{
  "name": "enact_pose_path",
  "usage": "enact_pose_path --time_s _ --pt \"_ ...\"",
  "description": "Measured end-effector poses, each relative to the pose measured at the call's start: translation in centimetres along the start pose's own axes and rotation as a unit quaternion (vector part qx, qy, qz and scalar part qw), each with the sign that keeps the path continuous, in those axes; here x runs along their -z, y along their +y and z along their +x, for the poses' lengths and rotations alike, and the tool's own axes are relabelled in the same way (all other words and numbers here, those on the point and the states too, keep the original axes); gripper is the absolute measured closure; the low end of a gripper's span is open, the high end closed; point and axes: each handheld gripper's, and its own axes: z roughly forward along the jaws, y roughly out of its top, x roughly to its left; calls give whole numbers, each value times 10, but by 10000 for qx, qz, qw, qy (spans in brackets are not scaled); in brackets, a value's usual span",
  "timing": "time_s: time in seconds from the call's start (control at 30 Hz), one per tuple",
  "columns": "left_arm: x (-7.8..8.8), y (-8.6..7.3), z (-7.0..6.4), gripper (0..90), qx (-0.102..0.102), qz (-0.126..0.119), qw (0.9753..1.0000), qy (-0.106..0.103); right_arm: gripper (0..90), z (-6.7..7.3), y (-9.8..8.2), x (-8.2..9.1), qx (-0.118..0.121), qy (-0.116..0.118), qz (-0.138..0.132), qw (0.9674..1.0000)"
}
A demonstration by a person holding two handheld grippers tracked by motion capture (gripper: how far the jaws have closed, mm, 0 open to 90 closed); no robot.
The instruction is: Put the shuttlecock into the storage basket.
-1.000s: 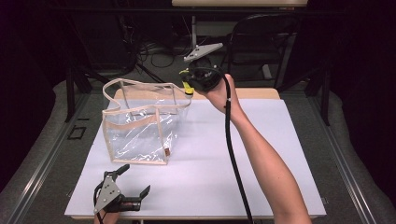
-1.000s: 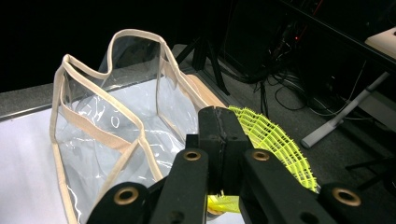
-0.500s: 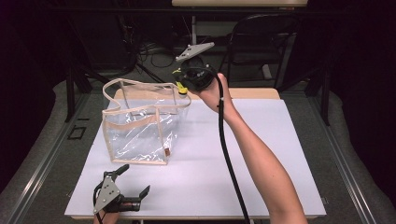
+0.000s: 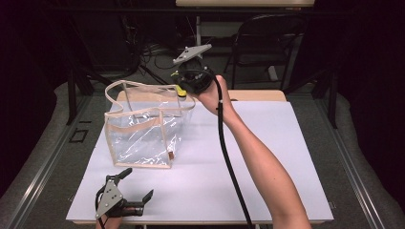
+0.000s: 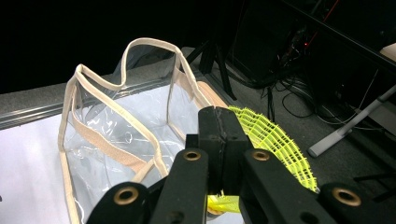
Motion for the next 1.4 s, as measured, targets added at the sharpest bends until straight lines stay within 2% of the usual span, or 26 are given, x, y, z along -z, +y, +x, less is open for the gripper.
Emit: enact_pose_path --time_s 0.6,1.4 --pt "0 0 0 1 7 15 10000 4 900 5 0 -14 41 56 29 10000" --pt "0 0 0 1 42 -19 10000 2 900 7 -2 -30 92 -77 15 9999"
